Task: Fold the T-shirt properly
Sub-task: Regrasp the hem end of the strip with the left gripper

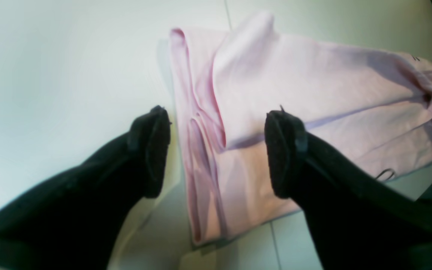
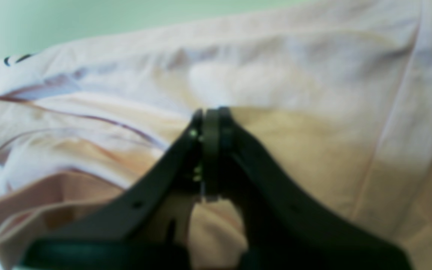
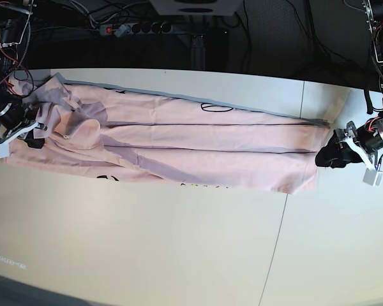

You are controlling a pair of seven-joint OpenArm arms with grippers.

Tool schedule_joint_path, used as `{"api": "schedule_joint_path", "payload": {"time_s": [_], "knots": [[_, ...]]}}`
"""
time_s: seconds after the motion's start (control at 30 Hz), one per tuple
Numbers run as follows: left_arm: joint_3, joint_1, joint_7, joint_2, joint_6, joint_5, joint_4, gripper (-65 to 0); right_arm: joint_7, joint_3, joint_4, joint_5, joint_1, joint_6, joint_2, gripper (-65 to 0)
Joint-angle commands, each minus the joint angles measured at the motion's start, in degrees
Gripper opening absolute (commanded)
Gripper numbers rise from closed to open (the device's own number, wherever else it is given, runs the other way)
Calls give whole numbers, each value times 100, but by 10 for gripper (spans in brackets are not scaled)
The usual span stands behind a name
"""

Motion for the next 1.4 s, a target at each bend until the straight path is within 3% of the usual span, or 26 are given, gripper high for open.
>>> {"api": "schedule_joint_path", "payload": {"time_s": [0.0, 0.4, 0.67, 0.93, 1.3, 1.37], "knots": [[-37, -74, -96, -85, 34, -57, -9, -226, -431, -9, -50, -328, -39, 264, 61, -650], [-11, -74, -109, -70, 34, -42, -293, -226, -444, -9, -50, -323, -39, 264, 61, -650], [595, -111, -87, -68, 34, -170, -293, -226, -487, -9, -50, -326, -39, 267, 61, -650], [682, -173, -35, -44, 34, -321, -293, -226, -570, -9, -50, -262, -39, 264, 61, -650], [713, -186, -7, 402, 34, -57, -293, -230, -573, -9, -50, -264, -37, 264, 61, -650], [713, -190, -87, 411, 34, -57, -293, -270, -573, -9, -50, -264, -39, 264, 61, -650]]}}
